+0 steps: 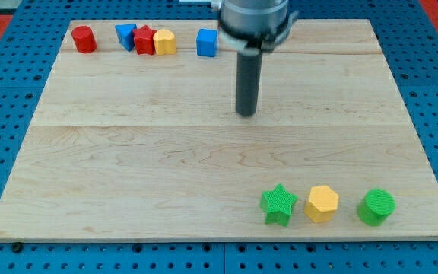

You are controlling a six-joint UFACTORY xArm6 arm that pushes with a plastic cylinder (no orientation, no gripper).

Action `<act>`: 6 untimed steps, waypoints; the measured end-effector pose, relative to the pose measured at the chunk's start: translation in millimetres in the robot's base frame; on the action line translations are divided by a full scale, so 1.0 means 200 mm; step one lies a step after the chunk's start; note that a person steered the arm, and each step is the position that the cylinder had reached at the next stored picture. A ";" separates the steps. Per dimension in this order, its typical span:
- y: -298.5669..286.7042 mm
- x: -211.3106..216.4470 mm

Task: Push the blue cube parallel bottom of the yellow heart

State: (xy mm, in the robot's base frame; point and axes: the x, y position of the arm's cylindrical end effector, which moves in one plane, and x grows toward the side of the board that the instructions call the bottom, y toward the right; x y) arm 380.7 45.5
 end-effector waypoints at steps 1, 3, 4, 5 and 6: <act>0.05 -0.44; -0.25 -0.80; -0.32 -0.62; -0.45 -0.46; -0.67 -0.45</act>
